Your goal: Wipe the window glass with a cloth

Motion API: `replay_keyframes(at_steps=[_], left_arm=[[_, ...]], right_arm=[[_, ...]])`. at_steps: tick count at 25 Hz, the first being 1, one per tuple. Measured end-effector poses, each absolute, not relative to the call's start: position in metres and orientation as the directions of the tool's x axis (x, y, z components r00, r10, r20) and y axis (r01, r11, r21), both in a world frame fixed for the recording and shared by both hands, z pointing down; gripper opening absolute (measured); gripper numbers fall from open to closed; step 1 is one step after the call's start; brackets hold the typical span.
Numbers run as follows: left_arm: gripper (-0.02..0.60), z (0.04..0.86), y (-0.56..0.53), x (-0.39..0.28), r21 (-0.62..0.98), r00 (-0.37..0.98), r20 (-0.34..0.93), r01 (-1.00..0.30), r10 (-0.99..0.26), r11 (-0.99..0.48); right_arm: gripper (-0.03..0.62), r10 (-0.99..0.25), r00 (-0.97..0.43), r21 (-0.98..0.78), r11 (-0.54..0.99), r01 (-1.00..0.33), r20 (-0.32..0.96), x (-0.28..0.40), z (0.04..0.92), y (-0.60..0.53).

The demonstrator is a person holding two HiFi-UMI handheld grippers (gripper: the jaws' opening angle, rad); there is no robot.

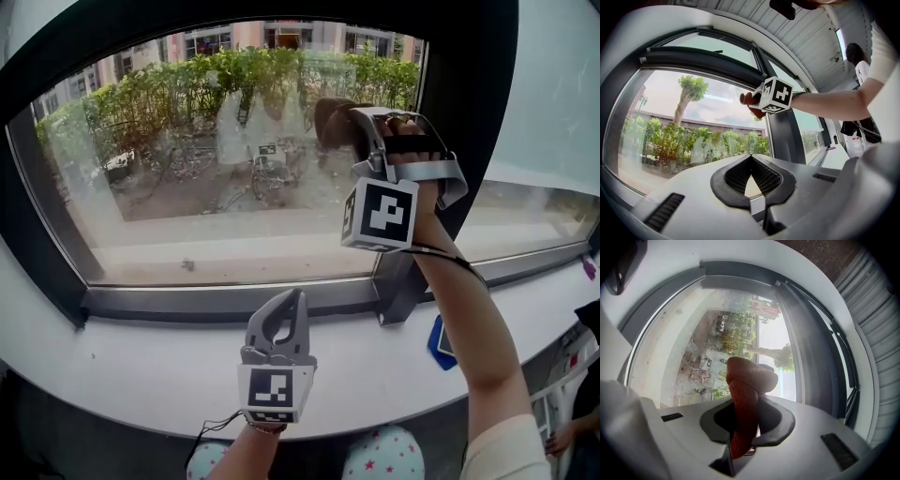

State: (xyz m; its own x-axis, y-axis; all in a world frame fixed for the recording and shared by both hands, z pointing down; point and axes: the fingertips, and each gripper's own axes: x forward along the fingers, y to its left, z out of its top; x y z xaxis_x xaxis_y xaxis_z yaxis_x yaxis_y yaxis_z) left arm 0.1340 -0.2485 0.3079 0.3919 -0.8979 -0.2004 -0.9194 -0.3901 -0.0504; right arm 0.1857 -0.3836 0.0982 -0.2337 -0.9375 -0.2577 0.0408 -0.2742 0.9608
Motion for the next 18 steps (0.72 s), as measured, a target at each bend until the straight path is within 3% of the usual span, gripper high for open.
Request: replay_keyframes(at_steps=[18], left_arm=[[0.02,0.314,-0.247,0.125,-0.026,0.389,-0.195,-0.92,-0.901,-0.391]], right_arm=[[0.069,-0.972,-0.228,0.992,-0.083,0.092,-0.061,0.18,0.226,-0.384]])
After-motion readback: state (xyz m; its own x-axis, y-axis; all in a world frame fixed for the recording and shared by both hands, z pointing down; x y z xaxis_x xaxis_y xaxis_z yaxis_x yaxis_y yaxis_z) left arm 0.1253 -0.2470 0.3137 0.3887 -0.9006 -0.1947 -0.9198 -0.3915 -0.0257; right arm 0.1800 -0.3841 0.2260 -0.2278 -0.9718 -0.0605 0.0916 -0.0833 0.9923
